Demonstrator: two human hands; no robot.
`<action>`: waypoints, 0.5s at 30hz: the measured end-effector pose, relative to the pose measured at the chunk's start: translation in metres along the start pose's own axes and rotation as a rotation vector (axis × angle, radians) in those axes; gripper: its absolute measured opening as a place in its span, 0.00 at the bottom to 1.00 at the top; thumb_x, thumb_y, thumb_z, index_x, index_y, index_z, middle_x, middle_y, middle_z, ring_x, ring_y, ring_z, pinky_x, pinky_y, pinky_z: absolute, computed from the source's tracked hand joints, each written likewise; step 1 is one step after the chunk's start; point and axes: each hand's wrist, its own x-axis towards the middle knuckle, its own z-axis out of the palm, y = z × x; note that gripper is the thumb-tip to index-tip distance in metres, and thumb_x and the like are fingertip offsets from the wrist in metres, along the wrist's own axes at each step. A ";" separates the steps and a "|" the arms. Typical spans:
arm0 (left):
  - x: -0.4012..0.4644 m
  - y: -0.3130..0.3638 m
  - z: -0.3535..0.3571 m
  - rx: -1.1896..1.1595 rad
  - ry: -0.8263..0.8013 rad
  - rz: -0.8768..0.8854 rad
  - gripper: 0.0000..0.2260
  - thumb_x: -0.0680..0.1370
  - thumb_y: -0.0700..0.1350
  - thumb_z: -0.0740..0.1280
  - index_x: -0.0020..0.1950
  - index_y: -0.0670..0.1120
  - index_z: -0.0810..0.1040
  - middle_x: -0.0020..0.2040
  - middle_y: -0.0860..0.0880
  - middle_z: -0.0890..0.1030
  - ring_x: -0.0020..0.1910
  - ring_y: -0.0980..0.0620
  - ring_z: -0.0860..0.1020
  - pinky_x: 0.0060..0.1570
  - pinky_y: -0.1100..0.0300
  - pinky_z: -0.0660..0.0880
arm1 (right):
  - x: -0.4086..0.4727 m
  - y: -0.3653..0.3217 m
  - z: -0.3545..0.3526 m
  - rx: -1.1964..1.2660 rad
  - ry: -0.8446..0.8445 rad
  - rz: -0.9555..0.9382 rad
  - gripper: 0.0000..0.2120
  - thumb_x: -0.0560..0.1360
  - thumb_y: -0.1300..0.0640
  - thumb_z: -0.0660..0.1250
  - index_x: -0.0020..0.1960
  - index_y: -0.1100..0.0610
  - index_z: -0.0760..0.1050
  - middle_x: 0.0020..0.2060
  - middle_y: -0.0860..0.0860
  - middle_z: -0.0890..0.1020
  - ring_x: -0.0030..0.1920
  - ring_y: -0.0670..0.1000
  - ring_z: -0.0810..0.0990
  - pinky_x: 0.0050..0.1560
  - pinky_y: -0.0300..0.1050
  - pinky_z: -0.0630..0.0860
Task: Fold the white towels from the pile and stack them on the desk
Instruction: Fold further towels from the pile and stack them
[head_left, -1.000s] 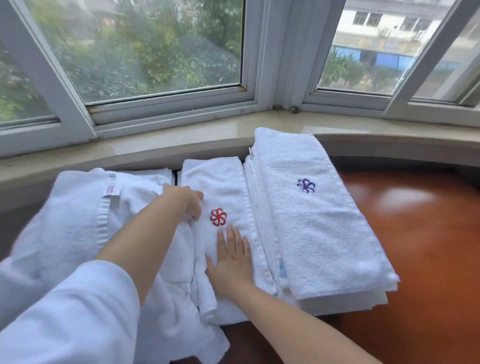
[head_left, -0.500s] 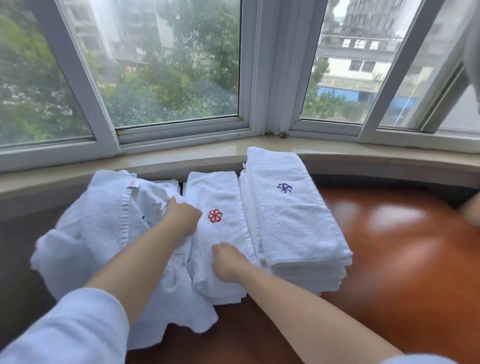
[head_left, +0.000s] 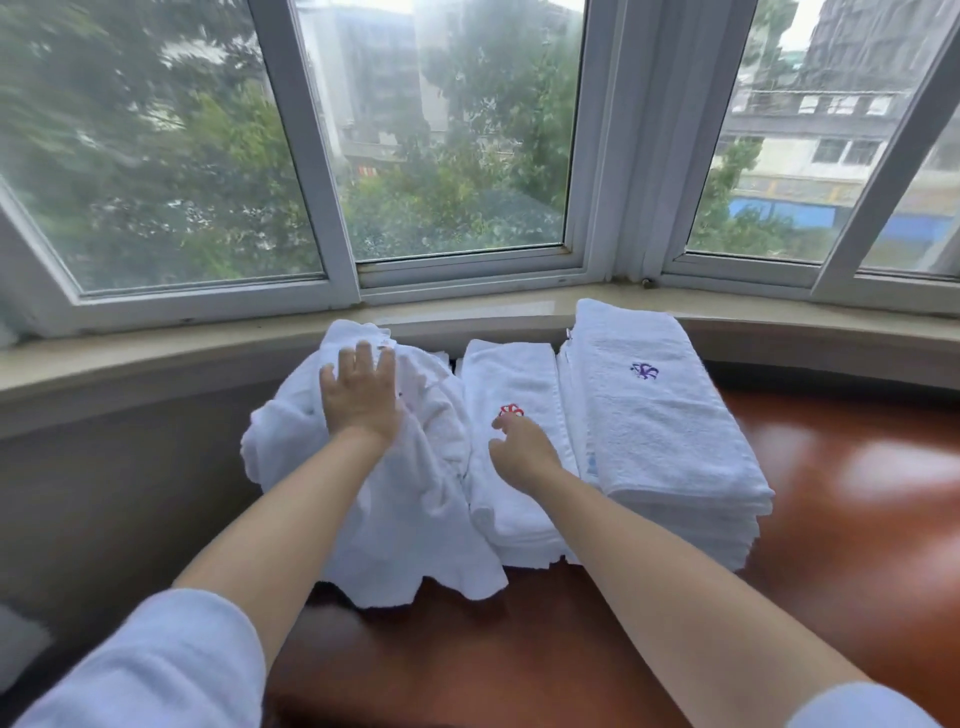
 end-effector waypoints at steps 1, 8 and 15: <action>-0.005 -0.007 -0.004 -0.040 -0.048 -0.104 0.26 0.77 0.50 0.62 0.74 0.50 0.59 0.70 0.44 0.62 0.66 0.43 0.64 0.59 0.50 0.65 | -0.002 -0.005 0.001 0.020 0.011 -0.012 0.20 0.78 0.59 0.56 0.70 0.56 0.67 0.69 0.53 0.69 0.64 0.54 0.72 0.60 0.47 0.71; -0.023 -0.028 -0.034 -0.826 -0.166 -0.601 0.12 0.75 0.55 0.62 0.44 0.48 0.79 0.37 0.49 0.80 0.42 0.47 0.77 0.45 0.56 0.70 | -0.020 -0.023 0.025 0.092 0.079 -0.092 0.22 0.76 0.57 0.61 0.70 0.54 0.67 0.68 0.52 0.70 0.61 0.52 0.74 0.58 0.47 0.73; -0.032 -0.047 -0.076 -1.090 -0.971 -0.286 0.12 0.70 0.36 0.60 0.43 0.39 0.83 0.35 0.44 0.81 0.35 0.48 0.81 0.36 0.63 0.75 | -0.031 -0.044 0.041 0.206 0.033 -0.213 0.55 0.64 0.44 0.77 0.77 0.42 0.42 0.76 0.44 0.46 0.75 0.48 0.48 0.71 0.46 0.54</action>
